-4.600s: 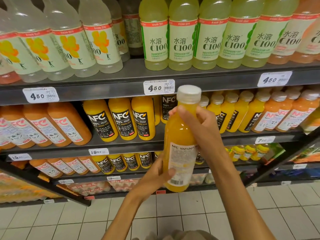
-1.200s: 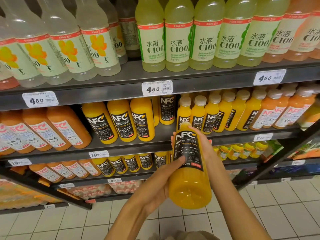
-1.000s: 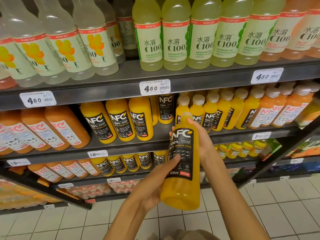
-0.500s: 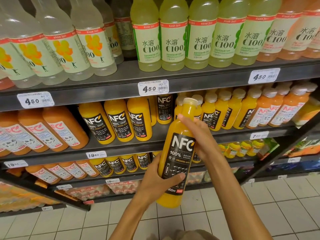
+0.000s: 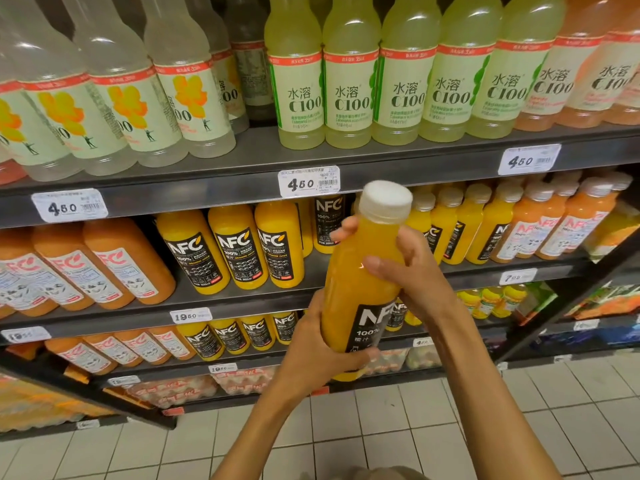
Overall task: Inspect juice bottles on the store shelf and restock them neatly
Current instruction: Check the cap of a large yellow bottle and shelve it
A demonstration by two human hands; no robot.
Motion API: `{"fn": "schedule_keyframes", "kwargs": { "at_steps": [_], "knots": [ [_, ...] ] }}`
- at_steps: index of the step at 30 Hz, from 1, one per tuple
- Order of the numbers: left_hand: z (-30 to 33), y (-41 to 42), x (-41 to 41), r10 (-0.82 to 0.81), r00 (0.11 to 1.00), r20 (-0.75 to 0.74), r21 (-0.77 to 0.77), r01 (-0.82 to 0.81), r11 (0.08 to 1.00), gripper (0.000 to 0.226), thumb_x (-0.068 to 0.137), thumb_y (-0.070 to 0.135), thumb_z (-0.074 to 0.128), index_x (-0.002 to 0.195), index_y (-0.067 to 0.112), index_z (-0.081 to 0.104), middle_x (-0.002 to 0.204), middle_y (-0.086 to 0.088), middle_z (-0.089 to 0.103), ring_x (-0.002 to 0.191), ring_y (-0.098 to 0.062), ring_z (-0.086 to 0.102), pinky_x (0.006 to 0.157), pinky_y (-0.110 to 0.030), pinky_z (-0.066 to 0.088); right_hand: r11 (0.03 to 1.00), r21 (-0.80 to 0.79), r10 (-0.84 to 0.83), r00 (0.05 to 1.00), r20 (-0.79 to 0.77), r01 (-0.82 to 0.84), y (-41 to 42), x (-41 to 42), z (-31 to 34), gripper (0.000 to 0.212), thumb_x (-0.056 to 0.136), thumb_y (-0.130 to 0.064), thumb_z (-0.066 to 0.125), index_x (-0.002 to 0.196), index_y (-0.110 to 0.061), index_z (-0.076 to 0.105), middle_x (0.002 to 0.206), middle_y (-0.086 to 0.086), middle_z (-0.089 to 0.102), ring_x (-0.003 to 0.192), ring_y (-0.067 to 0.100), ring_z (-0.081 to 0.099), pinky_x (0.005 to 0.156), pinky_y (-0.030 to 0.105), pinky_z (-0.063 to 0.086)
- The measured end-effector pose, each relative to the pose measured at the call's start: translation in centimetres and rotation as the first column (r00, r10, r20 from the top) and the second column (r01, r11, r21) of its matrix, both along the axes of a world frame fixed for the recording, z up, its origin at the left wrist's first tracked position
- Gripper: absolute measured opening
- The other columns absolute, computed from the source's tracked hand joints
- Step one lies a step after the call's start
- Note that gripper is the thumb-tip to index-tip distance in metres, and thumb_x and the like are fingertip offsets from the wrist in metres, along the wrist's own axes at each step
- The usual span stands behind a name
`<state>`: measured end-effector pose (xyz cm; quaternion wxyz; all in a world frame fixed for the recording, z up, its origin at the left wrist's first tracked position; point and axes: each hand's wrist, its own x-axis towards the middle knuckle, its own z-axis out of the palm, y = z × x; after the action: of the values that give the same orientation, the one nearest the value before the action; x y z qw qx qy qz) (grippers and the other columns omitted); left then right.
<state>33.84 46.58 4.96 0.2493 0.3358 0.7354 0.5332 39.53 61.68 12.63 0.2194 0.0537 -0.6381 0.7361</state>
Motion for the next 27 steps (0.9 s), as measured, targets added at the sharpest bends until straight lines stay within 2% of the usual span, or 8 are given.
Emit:
{"fn": "schedule_keyframes", "kwargs": {
  "at_steps": [4,8,13,16,18,21,23,27],
  "knots": [
    [-0.3,0.5,0.7,0.195,0.967,-0.167,-0.032,-0.203,0.979,0.097,0.058,0.045,0.084,0.137,0.035,0.028,0.131,0.008,0.048,0.115,-0.013,0.051,0.092,-0.035,0.052,0.957,0.082,-0.283,0.957,0.06,0.278,-0.7,-0.2,0.0,0.051,0.072,-0.035,0.071,0.119,-0.02,0.058,0.112,-0.008,0.069,0.104,0.01,0.065,0.078,0.022,0.053],
    [-0.2,0.2,0.6,0.138,0.977,-0.163,-0.055,-0.149,0.987,0.102,0.052,0.058,0.083,0.137,0.034,0.031,0.131,0.006,0.05,0.114,-0.015,0.053,0.09,-0.04,0.052,0.932,-0.016,-0.359,0.931,0.072,0.361,-1.1,-0.5,-0.2,0.023,0.073,-0.029,0.075,0.095,-0.028,0.066,0.094,-0.005,0.073,0.089,0.013,0.069,0.068,0.022,0.054],
    [0.9,-1.8,-1.2,-0.088,0.994,0.067,0.139,0.078,0.987,0.083,0.052,0.067,0.077,0.125,0.045,0.043,0.124,0.017,0.055,0.116,-0.008,0.053,0.084,-0.021,0.051,0.975,-0.206,-0.113,0.987,-0.117,0.087,0.1,0.1,0.2,0.021,0.073,-0.016,0.066,0.094,-0.016,0.066,0.094,0.007,0.069,0.094,0.03,0.065,0.077,0.04,0.053],
    [1.5,-2.1,-1.9,-0.228,0.969,0.09,0.151,0.213,0.965,0.09,0.051,0.07,0.075,0.128,0.039,0.04,0.124,0.027,0.053,0.118,-0.003,0.051,0.088,-0.018,0.048,0.95,-0.293,0.042,0.974,-0.221,-0.108,0.4,0.0,0.9,0.027,0.071,-0.021,0.074,0.096,-0.015,0.065,0.092,0.005,0.068,0.092,0.028,0.065,0.08,0.041,0.052],
    [1.6,-1.7,-1.8,-0.241,0.968,0.072,0.166,0.227,0.96,0.088,0.051,0.073,0.072,0.126,0.037,0.042,0.121,0.03,0.054,0.116,0.0,0.052,0.088,-0.016,0.048,0.945,-0.302,0.058,0.974,-0.22,-0.124,0.3,-0.3,1.3,0.034,0.071,-0.028,0.077,0.1,-0.014,0.065,0.093,0.005,0.069,0.092,0.028,0.065,0.08,0.041,0.052],
    [1.6,-1.1,-0.8,-0.141,0.984,0.11,0.24,0.111,0.964,0.084,0.05,0.075,0.071,0.118,0.032,0.048,0.112,0.028,0.062,0.107,0.0,0.059,0.08,-0.016,0.05,0.955,-0.282,-0.124,0.987,-0.101,0.091,0.2,-0.7,2.0,0.035,0.08,-0.024,0.065,0.113,-0.014,0.061,0.102,0.006,0.071,0.098,0.028,0.067,0.08,0.038,0.053],
    [1.2,-0.5,-0.1,-0.036,0.989,0.141,0.282,-0.006,0.959,0.08,0.049,0.07,0.075,0.115,0.032,0.05,0.107,0.028,0.065,0.101,0.001,0.062,0.074,-0.015,0.051,0.949,-0.172,-0.266,0.964,0.018,0.265,0.0,-0.8,2.3,0.033,0.084,-0.027,0.059,0.116,-0.019,0.058,0.107,0.003,0.071,0.099,0.023,0.068,0.077,0.034,0.055],
    [0.4,0.0,0.3,0.072,0.99,0.124,0.287,-0.105,0.952,0.067,0.055,0.049,0.076,0.115,0.037,0.049,0.106,0.031,0.063,0.099,0.005,0.061,0.072,-0.011,0.051,0.925,0.013,-0.376,0.915,0.147,0.379,-1.3,-0.9,2.1,0.035,0.076,-0.04,0.073,0.106,-0.029,0.059,0.097,-0.004,0.071,0.087,0.012,0.07,0.067,0.023,0.056]
  ]
}}
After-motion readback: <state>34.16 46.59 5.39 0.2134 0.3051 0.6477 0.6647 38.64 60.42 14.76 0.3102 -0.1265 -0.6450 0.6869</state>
